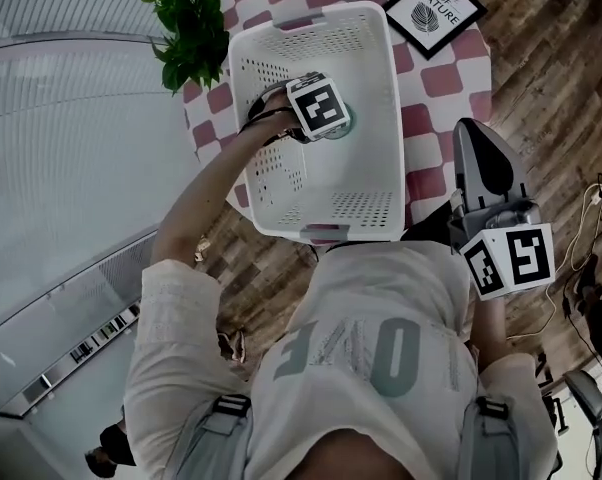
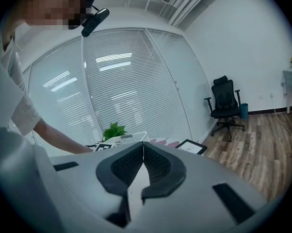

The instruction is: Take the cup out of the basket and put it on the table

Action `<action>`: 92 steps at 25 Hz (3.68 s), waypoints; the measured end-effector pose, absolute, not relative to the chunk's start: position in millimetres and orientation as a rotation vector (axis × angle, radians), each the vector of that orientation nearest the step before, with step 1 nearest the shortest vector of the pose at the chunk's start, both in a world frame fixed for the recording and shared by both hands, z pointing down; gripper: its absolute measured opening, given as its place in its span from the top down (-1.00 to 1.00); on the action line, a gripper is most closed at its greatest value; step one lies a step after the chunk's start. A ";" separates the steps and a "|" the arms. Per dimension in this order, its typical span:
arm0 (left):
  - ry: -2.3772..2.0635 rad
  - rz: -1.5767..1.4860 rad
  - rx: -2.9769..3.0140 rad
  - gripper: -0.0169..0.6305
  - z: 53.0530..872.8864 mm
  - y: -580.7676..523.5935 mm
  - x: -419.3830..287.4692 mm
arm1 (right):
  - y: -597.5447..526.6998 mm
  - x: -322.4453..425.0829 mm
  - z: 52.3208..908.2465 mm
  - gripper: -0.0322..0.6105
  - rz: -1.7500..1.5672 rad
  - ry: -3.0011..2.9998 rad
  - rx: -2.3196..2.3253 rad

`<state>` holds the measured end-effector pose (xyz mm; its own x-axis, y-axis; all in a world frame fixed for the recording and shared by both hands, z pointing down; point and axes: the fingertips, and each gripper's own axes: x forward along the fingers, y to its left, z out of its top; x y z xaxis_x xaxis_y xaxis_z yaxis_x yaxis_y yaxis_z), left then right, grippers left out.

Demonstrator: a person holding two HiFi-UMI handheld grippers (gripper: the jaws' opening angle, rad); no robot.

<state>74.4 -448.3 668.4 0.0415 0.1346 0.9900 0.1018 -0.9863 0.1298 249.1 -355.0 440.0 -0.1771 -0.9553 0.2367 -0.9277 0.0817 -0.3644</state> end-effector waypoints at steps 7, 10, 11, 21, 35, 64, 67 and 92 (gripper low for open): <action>0.252 2.184 2.146 0.23 690.1 -449.4 62.6 | -358.9 260.3 445.8 0.87 -0.687 2.223 -2.014; 0.240 2.203 2.113 0.29 695.6 -449.1 59.3 | -359.1 262.7 450.9 0.87 -0.706 2.214 -2.022; 0.234 2.196 2.116 0.31 695.7 -449.3 60.5 | -359.2 263.2 452.2 0.87 -0.712 2.213 -2.021; 0.208 2.196 2.124 0.84 695.6 -446.5 63.1 | -362.6 263.0 453.8 0.87 -0.712 2.223 -2.011; 0.017 2.112 2.106 0.88 692.5 -452.2 60.9 | -360.5 250.6 441.5 0.87 -0.662 2.295 -1.983; -1.306 0.557 2.853 0.88 306.0 -432.2 -10.6 | -403.1 56.0 251.3 0.87 0.057 2.713 -1.399; -1.563 0.317 2.864 0.88 262.9 -414.6 -39.9 | -401.1 41.3 240.1 0.87 0.063 2.701 -1.346; -2.060 -0.429 2.666 0.88 212.6 -360.0 -86.8 | -386.0 26.0 248.3 0.87 0.129 2.640 -1.355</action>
